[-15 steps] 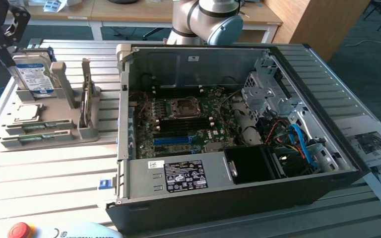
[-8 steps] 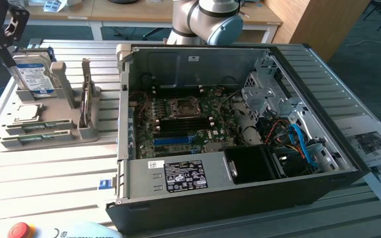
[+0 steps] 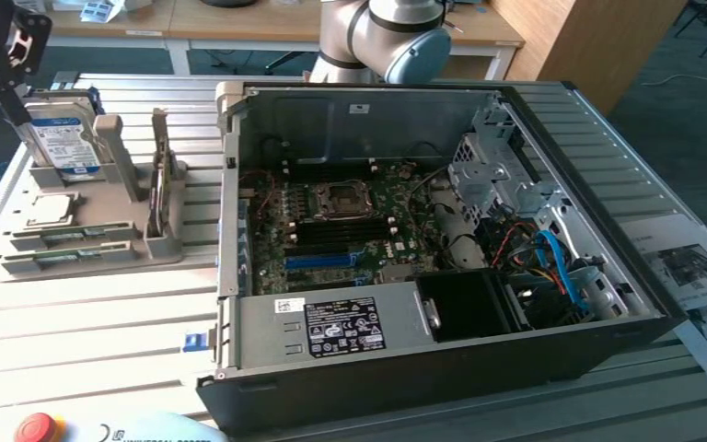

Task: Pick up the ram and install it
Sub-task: 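Pick up the ram and move it above insertion slot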

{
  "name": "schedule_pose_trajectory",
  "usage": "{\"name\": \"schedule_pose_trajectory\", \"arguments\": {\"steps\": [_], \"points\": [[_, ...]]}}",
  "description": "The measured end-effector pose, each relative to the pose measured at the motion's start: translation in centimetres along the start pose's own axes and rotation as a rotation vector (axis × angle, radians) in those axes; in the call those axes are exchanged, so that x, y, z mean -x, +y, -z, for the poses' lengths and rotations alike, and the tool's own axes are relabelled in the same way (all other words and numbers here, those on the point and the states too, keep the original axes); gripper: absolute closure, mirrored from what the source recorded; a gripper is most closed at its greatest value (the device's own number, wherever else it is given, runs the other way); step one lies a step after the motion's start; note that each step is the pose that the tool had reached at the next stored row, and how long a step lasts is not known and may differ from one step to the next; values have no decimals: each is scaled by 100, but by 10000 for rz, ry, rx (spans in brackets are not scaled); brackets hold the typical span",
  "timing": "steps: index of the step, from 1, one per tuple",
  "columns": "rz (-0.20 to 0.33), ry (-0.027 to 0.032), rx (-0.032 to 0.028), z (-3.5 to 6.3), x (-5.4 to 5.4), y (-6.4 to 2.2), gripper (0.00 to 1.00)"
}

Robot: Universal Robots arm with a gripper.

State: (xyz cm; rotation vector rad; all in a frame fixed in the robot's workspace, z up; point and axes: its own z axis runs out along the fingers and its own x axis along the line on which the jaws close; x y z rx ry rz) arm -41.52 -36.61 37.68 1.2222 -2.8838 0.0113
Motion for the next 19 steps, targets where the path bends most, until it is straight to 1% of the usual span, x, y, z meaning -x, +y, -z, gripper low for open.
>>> {"name": "schedule_pose_trajectory", "arguments": {"steps": [13, 19], "points": [[2015, 51, -78, 0, -2, 2, 90], [3037, 66, -109, -1, -2, 2, 90]]}}
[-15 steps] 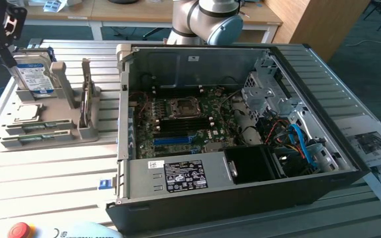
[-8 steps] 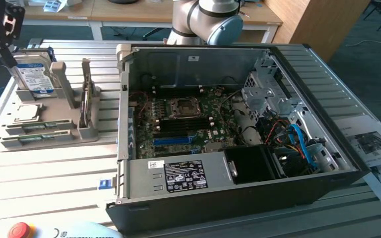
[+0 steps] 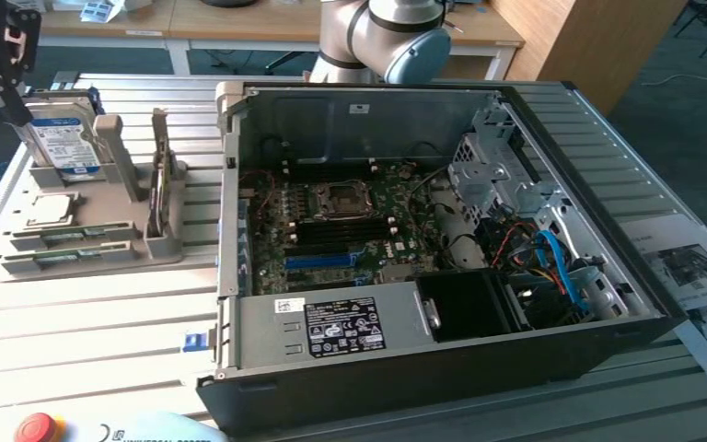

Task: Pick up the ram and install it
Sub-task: 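Pick up the ram and move it above insertion slot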

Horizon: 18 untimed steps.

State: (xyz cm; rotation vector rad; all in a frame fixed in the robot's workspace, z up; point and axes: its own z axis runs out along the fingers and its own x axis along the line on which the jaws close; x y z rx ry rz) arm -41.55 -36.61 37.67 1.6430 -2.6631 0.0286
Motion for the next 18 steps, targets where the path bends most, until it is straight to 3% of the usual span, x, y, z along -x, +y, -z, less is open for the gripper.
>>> {"name": "schedule_pose_trajectory", "arguments": {"steps": [18], "points": [[3273, 53, -108, -3, 0, 0, 90]]}}
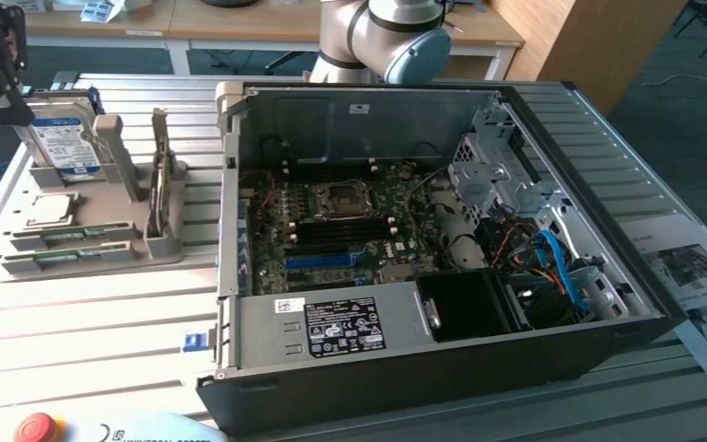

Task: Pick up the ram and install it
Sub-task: 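Pick up the ram and move it above insertion slot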

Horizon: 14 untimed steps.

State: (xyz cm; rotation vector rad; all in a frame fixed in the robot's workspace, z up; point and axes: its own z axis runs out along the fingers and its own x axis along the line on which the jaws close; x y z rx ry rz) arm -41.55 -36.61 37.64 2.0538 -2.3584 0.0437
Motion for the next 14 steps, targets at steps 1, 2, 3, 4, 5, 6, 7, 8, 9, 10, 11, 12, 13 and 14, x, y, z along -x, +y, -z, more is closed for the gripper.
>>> {"name": "schedule_pose_trajectory", "arguments": {"steps": [1, 2, 3, 4, 5, 6, 7, 8, 9, 10, 11, 12, 13, 14], "points": [[183, 5, -6, 0, 0, 0, 90], [350, 8, -11, 0, 0, 0, 90], [485, 13, -16, 0, 0, 1, 90], [524, 19, -19, 0, 0, 1, 90], [525, 20, -19, 0, 0, 1, 90], [526, 21, -18, 0, 0, 1, 90], [526, 21, -19, 0, 0, 1, 90], [526, 21, -19, 0, 0, 1, 90], [526, 21, -18, 0, 0, 1, 90], [526, 20, -19, 0, 0, 1, 90], [526, 21, -19, 0, 0, 1, 90], [526, 21, -18, 0, 0, 1, 90], [526, 20, -19, 0, 0, 1, 90], [526, 20, -18, 0, 0, 1, 90]]}}
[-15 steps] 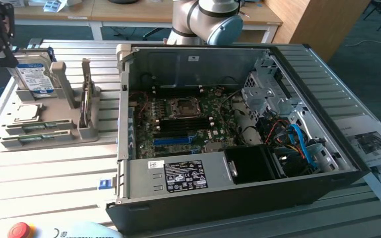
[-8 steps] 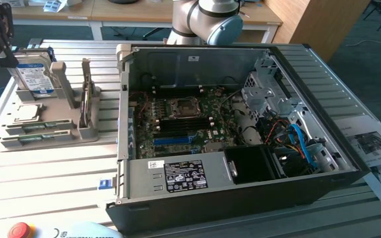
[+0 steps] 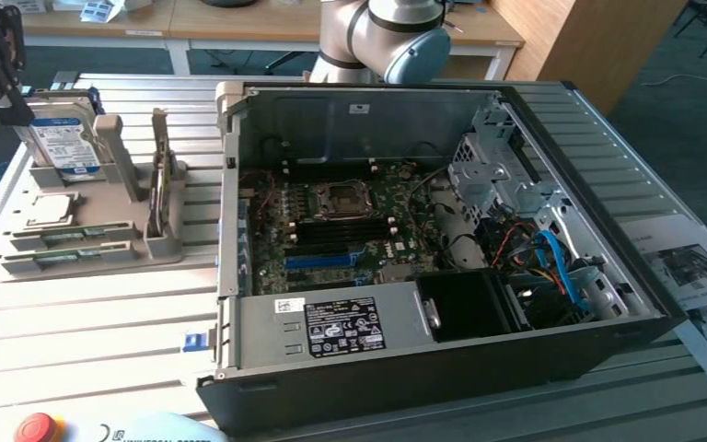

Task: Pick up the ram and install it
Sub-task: 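Pick up the ram and move it above insertion slot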

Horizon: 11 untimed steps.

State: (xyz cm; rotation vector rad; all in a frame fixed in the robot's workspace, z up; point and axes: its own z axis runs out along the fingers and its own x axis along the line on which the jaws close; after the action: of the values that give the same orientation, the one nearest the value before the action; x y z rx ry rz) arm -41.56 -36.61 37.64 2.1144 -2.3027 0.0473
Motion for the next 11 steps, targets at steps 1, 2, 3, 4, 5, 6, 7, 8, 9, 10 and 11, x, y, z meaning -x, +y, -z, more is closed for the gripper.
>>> {"name": "schedule_pose_trajectory", "arguments": {"steps": [1, 2, 3, 4, 5, 6, 7, 8, 9, 10, 11], "points": [[-1, 0, 0, 0, 0, 0, 90], [0, -1, -1, -1, 0, 0, 90], [0, -1, -1, -5, 0, -1, 90], [0, -1, -2, -13, 1, 0, 90], [0, -1, 0, -24, 1, 0, 90], [0, 0, 0, -40, 1, 0, 90], [0, 0, -1, -49, 2, 0, 90], [0, 0, 1, -48, 2, 0, 90], [-1, 0, 0, -49, 2, 0, 90], [1, 0, 1, -49, 2, 0, 90], [22, 0, 0, -49, 2, 1, 90]]}}
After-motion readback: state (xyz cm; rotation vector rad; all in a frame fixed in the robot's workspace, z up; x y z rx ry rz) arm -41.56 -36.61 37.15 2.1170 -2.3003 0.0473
